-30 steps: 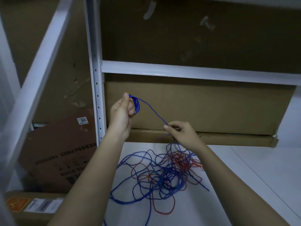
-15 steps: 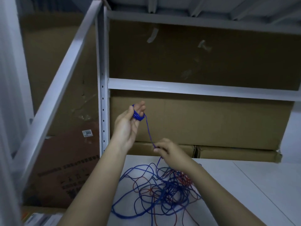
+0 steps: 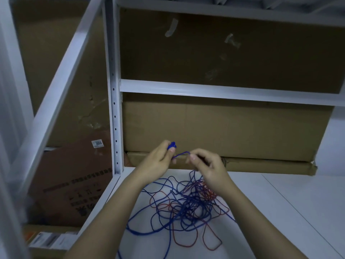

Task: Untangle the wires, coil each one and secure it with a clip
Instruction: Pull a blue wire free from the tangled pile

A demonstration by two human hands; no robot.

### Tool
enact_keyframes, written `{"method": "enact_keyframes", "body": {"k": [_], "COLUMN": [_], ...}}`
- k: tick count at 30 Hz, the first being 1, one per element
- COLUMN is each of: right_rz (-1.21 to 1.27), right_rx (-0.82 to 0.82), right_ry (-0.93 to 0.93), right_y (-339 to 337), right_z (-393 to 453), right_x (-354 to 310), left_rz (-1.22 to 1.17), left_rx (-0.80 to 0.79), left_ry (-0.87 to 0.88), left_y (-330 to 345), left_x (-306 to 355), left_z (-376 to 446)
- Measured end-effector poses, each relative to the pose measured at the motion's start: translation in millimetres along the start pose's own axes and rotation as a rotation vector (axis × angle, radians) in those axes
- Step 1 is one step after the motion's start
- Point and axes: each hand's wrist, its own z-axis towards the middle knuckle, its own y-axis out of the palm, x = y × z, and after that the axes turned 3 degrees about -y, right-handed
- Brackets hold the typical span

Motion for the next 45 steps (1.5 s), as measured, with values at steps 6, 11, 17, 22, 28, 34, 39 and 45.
{"method": "enact_keyframes", "body": {"k": [6,11,17,22,28,34,39,45], "right_rz": [0.347,-0.347,-0.621,-0.113,0.104,-0.046,0.027,-0.148], "right_rx": [-0.076,-0.342,-0.018,0.152,0.021,-0.243,-0.082,0.003], "right_ry": [0.362,0.405,0.093,0.242,0.337,0.338,0.381,0.374], "right_y": [-28.8,-51.3,-15.7,20.5,21.6,21.1,23.3,1.9], "right_z": [-2.7,-2.5,-1.6,8.8,16.8,10.1,-0.9,-16.1], "right_x": [20.1,41.6,23.2,-14.1,-11.5,12.6,30.4,53.9], "left_rz": [0.102,0.186,0.2,0.168,0.124,0.036,-0.081,-0.198], "left_rx": [0.0,0.299,0.272,0.268,0.216,0.221,0.211,0.423], "left_ry": [0.02,-0.05,-0.068,-0.011,0.019,-0.009,-0.063,-0.187], "left_y": [-3.0,-15.8,-13.2,-3.3,0.3,-3.8,-3.8,-14.5], "left_x": [3.1,1.1,-1.9,0.2,2.9,4.0,0.6,-13.5], "left_z": [-4.2,-4.0,-3.4,-6.0,-11.2,-12.5,-11.7,-11.8]}}
